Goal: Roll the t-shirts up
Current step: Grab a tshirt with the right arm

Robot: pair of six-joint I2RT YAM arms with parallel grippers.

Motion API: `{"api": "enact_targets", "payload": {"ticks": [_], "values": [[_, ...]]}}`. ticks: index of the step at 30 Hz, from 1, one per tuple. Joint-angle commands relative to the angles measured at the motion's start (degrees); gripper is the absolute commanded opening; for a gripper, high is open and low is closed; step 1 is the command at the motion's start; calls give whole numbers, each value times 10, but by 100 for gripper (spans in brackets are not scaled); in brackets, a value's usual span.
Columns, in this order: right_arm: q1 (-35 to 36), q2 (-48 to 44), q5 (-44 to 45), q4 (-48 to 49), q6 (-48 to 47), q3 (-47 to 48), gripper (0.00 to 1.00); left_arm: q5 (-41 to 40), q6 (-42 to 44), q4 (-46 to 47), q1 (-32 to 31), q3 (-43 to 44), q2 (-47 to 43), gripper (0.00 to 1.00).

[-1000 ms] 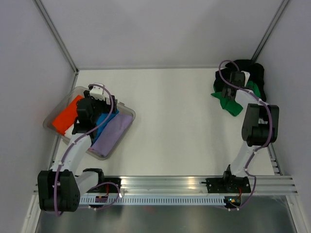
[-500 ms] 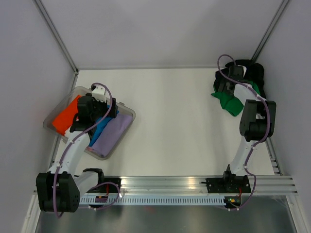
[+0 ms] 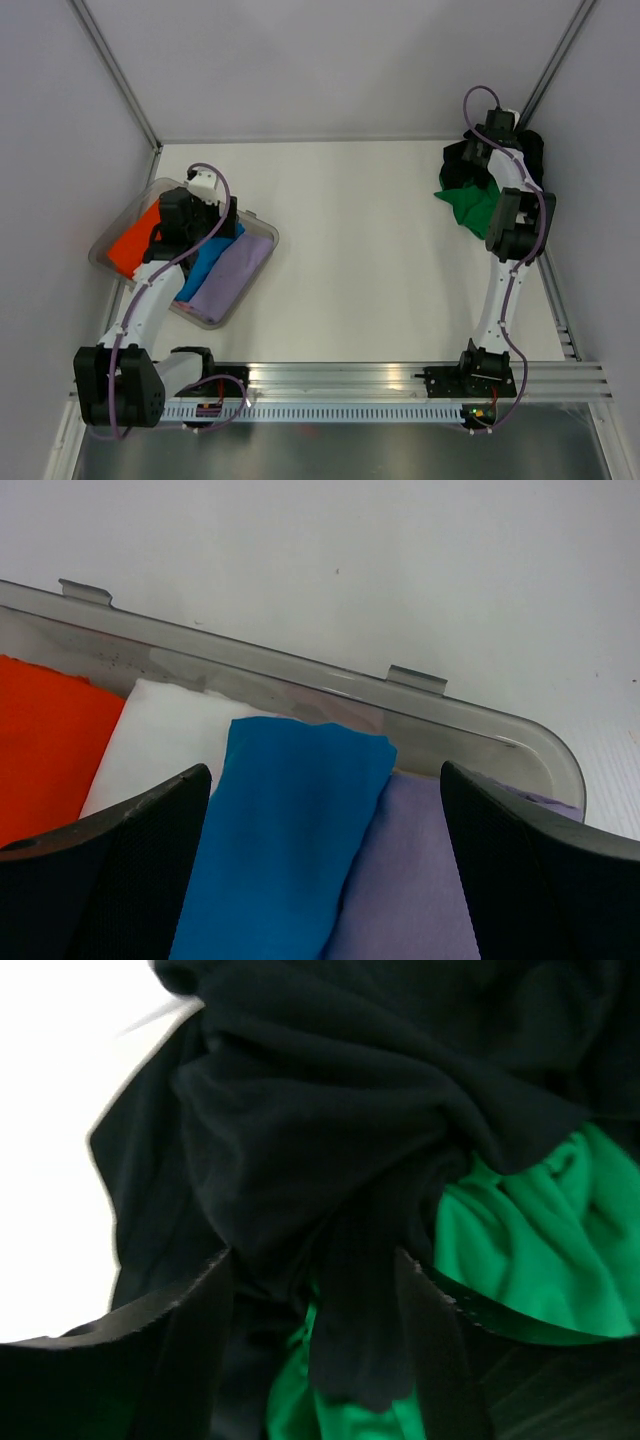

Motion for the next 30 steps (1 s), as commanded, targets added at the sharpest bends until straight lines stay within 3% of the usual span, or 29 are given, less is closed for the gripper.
{"api": "enact_targets", "payload": {"ticks": [1, 3, 7, 9, 10, 23, 30], "values": [[-1, 37, -6, -43, -8, 66, 68, -20, 21, -8, 1, 15, 9, 100], [-1, 47, -2, -43, -8, 74, 63, -26, 22, -8, 1, 16, 9, 100], [-3, 41, -1, -43, -10, 67, 26, -25, 20, -9, 1, 17, 9, 100], [-2, 32, -1, -39, -11, 58, 12, -25, 20, -9, 1, 17, 8, 100], [-2, 26, 3, -36, -12, 52, 0, -24, 20, -11, 1, 17, 8, 100], [-2, -150, 51, 3, -46, 19, 0, -28, 49, -10, 1, 7, -18, 100], [1, -269, 1, 47, -26, 29, 0, -5, 63, -39, 1, 17, -34, 100]]}}
